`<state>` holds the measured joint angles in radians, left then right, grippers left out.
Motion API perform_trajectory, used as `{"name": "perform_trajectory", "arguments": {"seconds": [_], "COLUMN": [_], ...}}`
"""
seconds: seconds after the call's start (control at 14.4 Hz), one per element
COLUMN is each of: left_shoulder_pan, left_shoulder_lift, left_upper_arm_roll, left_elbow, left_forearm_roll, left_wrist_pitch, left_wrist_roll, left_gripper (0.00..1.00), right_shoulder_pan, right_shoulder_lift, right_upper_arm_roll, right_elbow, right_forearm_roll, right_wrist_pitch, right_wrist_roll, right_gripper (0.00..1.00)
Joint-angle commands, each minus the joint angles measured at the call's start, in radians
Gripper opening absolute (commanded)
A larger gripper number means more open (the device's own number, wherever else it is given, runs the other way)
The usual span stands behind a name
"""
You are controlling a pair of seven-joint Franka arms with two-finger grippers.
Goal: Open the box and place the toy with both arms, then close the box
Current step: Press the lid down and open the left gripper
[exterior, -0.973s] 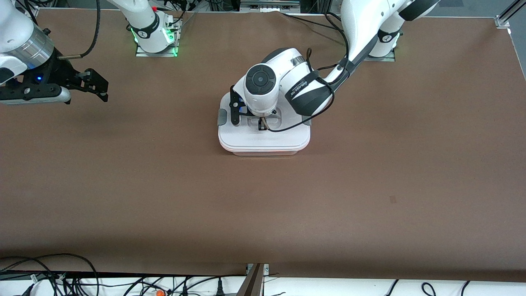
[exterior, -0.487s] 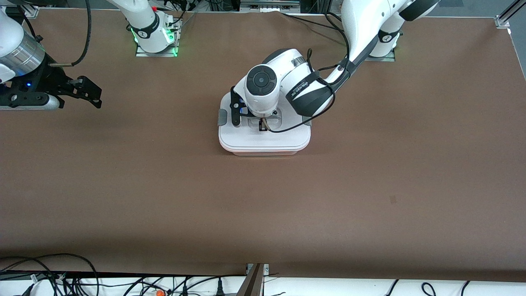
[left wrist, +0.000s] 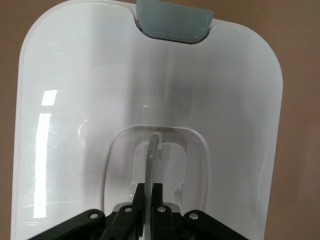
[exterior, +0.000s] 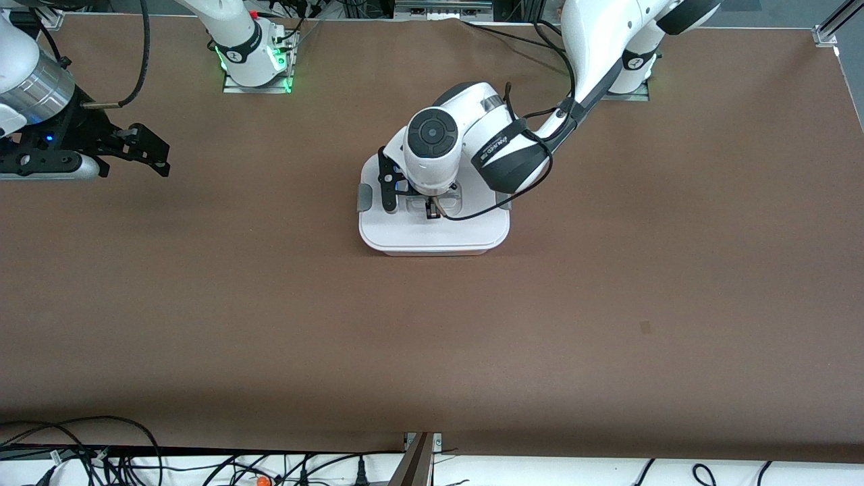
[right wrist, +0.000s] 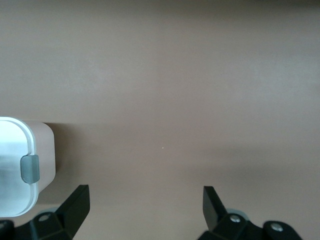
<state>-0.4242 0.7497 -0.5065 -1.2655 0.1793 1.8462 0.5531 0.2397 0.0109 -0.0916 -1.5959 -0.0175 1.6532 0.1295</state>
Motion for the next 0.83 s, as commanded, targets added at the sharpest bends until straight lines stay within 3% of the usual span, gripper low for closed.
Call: {"name": "perform_trajectory", "arguments": {"seconds": [0.0,0.07,0.28,0.49,0.76], "left_shoulder_pan": [-0.004,-0.004,0.002,0.025,0.142], "left_shoulder_lift": [-0.007,-0.012,-0.077,-0.217,-0.374], "left_upper_arm_roll": [0.011,0.011,0.006,0.009,0.051], "left_elbow": [-0.035,-0.035,-0.023,-0.014,-0.011], "left_forearm_roll": [0.043,0.043,0.039,0.031,0.081], "left_wrist_pitch": [0.041,0.031,-0.077,-0.256,-0.430], "left_wrist_roll": [-0.027,-0.032,-0.140,-0.304,-0.412], "left_gripper": [0.23,0.99,1.00,1.00,1.00], "right_shoulder_pan": [0.000,0.000,-0.005,-0.003,-0.005], "right_shoulder_lift": [0.006,0.006,0.006,0.004,0.003], "right_upper_arm_roll": [0.004,0.004,0.001,0.000,-0.007], "right_elbow": [0.021,0.021,0.021,0.024,0.047], "right_forearm_roll": [0.014,0.014,0.014,0.014,0.025], "right_wrist_pitch": [-0.023,-0.023,-0.035,-0.026,-0.023], "right_wrist_roll": [0.013,0.015,0.013,0.018,0.012], "right_gripper": [1.00,1.00,1.00,1.00,1.00]}}
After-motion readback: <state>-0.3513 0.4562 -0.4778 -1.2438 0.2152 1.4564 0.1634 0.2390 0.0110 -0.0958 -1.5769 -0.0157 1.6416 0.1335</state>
